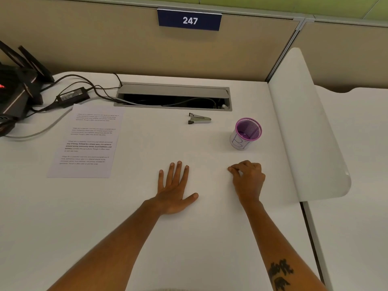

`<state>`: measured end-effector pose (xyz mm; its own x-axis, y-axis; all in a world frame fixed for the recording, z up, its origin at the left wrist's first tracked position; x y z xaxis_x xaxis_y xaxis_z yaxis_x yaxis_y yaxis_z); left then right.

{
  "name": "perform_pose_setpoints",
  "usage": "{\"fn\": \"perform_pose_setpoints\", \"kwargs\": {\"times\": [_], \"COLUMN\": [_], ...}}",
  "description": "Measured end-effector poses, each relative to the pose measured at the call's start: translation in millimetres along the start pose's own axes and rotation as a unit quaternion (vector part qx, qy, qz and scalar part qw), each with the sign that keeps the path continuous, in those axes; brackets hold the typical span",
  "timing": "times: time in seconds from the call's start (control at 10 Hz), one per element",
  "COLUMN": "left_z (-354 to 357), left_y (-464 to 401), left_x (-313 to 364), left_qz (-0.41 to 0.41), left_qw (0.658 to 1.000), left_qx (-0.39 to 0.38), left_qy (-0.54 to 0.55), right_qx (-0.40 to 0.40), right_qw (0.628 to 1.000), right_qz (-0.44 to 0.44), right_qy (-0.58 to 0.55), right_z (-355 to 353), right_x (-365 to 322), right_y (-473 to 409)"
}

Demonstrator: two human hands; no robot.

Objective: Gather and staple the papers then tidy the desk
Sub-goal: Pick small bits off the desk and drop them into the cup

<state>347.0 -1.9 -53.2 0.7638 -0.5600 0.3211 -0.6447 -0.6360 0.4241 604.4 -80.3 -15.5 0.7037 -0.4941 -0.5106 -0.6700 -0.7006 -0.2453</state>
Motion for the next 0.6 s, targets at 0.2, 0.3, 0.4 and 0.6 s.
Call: {"fn": "perform_pose_setpoints", "kwargs": {"times": [0.2,0.3,0.4,0.6], "left_z": [-0.1,0.0,0.6,-0.3], "left_y": [0.7,0.8,0.0,0.5], "left_x": [0.3,0.1,-0.4,0.2], "left_qz": [0.0,0.0,0.0,-0.001], "left_qw": [1.0,1.0,1.0,1.0], "left_qx": [-0.004,-0.005,-0.004,-0.006], "left_qy": [-0.002,0.0,-0.002,-0.007], "right_qx": [-0.003,-0.009,-0.014,-0.065], "right_qw": [0.998,0.994,0.99,0.984], "right_qz": [-0.005,-0.007,-0.024,-0.038], "right_qy": [0.068,0.108,0.138,0.161], "right_z": [1.2,4.8,6.4,9.1], "right_x": [-12.1,-16.1,-20.7,-18.8], "right_y": [-1.0,-0.5,1.1,-3.3]}}
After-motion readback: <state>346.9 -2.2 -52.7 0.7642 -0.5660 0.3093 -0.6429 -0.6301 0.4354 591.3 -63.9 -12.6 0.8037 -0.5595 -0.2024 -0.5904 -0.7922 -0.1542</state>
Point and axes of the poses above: each hand's wrist, its own y-axis away from the middle knuckle, its own z-axis out of the palm, x = y × z, the point moved 6 cm from there along -y, towards the middle knuckle, and after that the axes turned 5 degrees about x, right-handed, at the moved point
